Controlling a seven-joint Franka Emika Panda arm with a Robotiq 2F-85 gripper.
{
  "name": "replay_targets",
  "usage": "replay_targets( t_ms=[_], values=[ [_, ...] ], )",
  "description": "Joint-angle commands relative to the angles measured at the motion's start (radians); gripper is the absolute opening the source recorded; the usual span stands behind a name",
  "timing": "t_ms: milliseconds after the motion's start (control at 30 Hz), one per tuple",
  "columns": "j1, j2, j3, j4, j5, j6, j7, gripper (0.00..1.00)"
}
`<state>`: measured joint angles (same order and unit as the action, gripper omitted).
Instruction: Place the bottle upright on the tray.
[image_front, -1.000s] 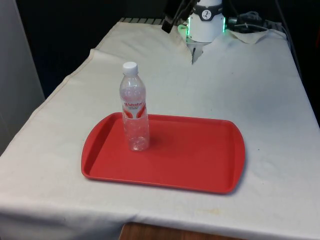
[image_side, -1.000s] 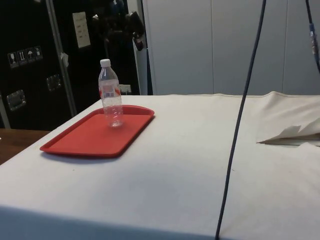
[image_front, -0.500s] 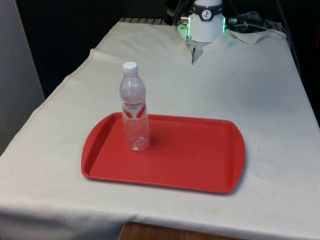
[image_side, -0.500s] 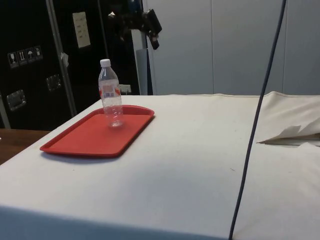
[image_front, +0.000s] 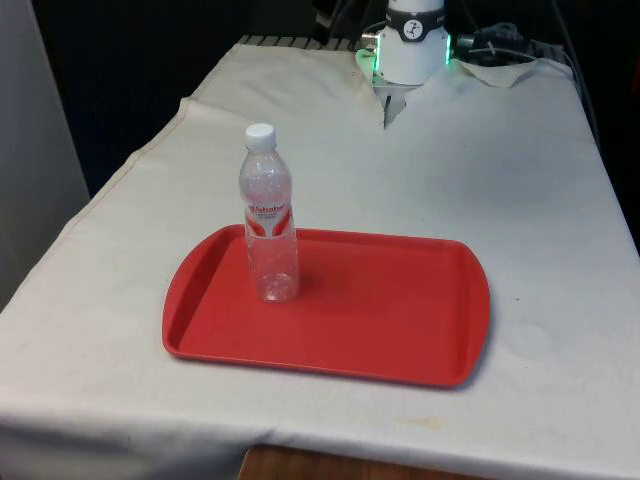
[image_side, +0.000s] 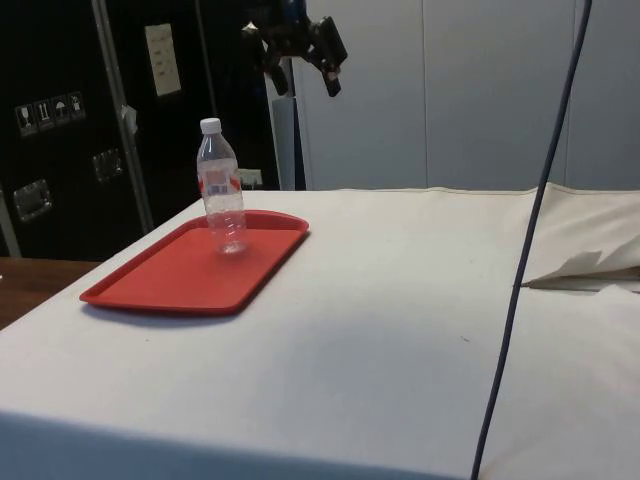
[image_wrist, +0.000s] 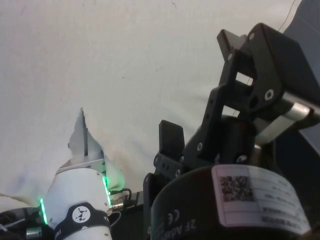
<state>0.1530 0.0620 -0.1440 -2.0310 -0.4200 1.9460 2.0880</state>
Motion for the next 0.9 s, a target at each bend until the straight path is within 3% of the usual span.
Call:
replay_targets(
  t_ms=[0, 133, 167, 200, 467, 500, 533, 733, 767, 867],
  values=[
    [-0.005, -0.008, -0.004, -0.010, 0.014, 0.021, -0.013, 1.00],
    [-0.013, -0.011, -0.017, -0.013, 0.042, 0.032, -0.041, 1.00],
    [-0.009, 0.000, -0.016, -0.001, 0.028, 0.009, -0.033, 1.00],
    [-0.014, -0.011, -0.019, -0.014, 0.048, 0.034, -0.046, 1.00],
    [-0.024, -0.018, -0.037, -0.026, 0.099, 0.059, -0.086, 1.00],
    [-0.020, -0.007, -0.035, -0.013, 0.082, 0.035, -0.075, 1.00],
    [-0.024, -0.019, -0.038, -0.029, 0.105, 0.062, -0.089, 1.00],
    [-0.028, -0.028, -0.050, -0.043, 0.146, 0.078, -0.116, 1.00],
    [-0.025, -0.015, -0.049, -0.028, 0.129, 0.053, -0.106, 1.00],
    [-0.029, -0.034, -0.055, -0.051, 0.164, 0.085, -0.127, 1.00]
  ],
)
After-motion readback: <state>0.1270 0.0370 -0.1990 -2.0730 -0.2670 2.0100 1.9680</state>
